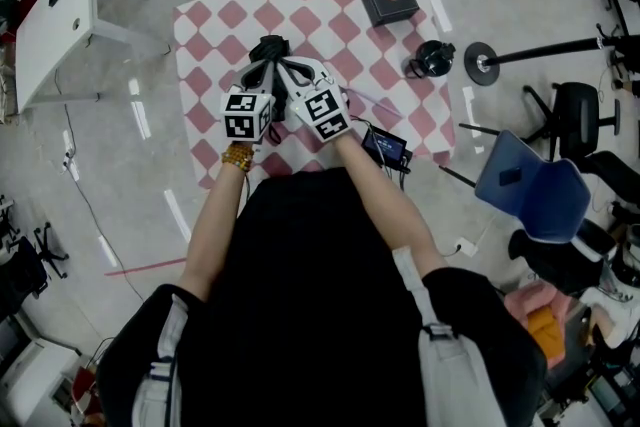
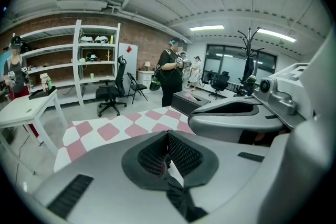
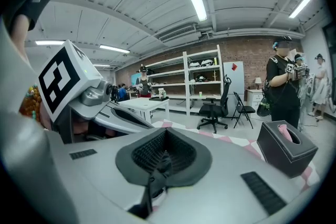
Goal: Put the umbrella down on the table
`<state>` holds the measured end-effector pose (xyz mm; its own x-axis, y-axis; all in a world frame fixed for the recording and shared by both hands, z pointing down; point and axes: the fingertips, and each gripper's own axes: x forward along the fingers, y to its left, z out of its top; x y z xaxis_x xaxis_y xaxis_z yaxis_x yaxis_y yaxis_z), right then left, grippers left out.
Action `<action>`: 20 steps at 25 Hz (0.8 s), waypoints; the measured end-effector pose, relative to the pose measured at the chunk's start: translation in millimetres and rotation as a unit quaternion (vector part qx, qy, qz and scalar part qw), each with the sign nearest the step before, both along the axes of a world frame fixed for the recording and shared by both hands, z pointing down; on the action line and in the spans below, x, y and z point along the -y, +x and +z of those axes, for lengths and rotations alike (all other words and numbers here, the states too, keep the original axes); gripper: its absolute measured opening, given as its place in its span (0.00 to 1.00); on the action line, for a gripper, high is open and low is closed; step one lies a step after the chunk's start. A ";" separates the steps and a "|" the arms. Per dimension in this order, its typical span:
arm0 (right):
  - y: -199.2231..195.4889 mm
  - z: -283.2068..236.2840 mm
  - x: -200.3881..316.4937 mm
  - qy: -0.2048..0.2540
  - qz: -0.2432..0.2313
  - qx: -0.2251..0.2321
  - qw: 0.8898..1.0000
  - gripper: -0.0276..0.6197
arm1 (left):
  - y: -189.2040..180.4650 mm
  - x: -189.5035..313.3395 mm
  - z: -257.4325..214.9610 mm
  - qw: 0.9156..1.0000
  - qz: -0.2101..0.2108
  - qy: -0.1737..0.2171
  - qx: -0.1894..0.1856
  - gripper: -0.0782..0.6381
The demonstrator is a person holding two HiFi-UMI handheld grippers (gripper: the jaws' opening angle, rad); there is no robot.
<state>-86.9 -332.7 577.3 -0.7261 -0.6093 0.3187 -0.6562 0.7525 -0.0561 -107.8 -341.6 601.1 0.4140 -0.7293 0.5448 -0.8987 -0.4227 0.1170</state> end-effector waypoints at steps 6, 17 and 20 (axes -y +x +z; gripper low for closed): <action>0.3 -0.4 -1.4 -0.002 -0.001 0.000 1.000 0.07 | -0.1 -2.3 1.4 1.000 0.000 -0.006 0.001 0.13; -0.3 2.3 -3.1 -0.005 -0.005 -0.001 1.000 0.07 | 1.3 -3.5 4.7 1.000 0.003 -0.010 0.001 0.13; -0.6 2.0 -3.8 -0.005 -0.006 -0.001 1.000 0.07 | 1.4 -5.0 6.0 1.000 0.003 -0.013 0.001 0.13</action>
